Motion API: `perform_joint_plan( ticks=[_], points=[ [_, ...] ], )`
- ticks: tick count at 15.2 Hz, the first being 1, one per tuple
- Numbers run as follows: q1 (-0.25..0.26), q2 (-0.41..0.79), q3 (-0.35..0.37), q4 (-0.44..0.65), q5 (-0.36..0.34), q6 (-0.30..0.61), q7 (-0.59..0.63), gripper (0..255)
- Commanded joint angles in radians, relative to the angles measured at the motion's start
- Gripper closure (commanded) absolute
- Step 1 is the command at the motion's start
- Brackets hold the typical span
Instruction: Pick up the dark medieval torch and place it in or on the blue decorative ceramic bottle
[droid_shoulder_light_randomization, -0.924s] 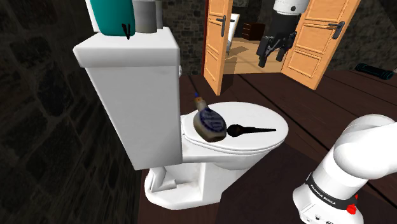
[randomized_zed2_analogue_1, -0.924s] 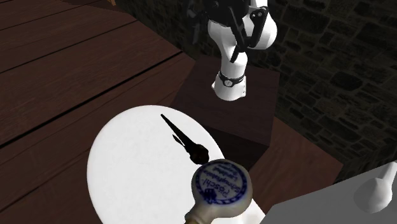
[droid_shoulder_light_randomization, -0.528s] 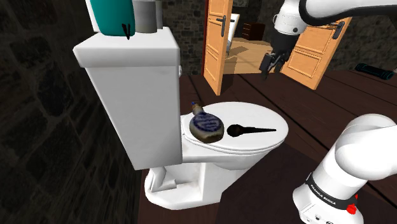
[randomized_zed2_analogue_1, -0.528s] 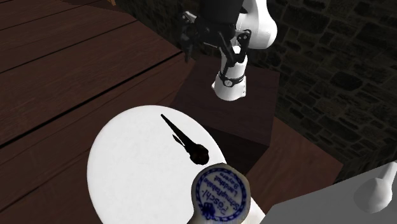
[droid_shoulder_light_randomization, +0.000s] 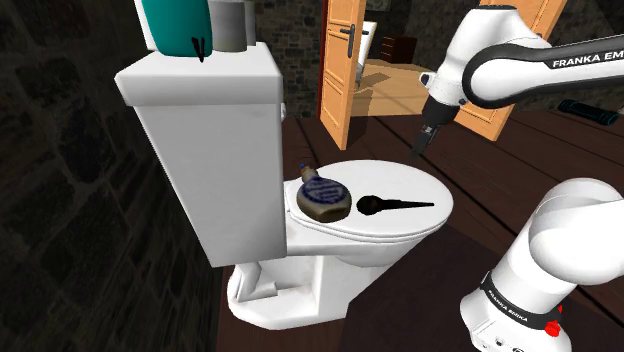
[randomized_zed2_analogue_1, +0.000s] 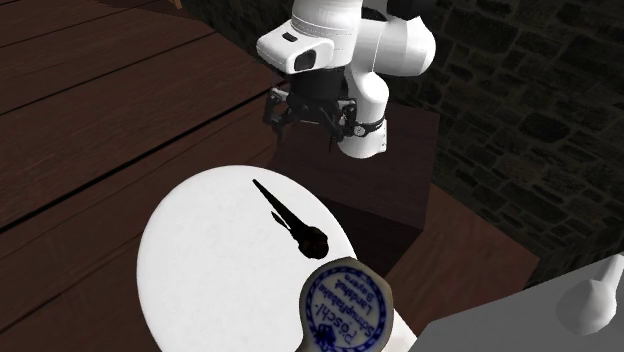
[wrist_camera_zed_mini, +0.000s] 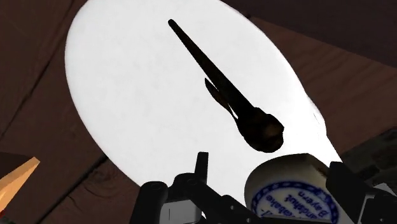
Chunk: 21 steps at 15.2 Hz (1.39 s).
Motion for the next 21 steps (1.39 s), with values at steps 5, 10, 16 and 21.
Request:
perform_joint_plan(
  ticks=[5, 10, 16, 21],
  points=[
    [0.010, 0.085, -0.168, -0.146, -0.101, 0.270, -0.246, 0],
    [0.049, 0.285, -0.343, -0.192, -0.172, 0.539, -0.472, 0],
    [0.270, 0.567, -0.629, -0.171, -0.098, 0.827, -0.788, 0],
    [0.498, 0.687, -0.808, -0.160, 0.061, 0.943, -0.895, 0]
  ],
)
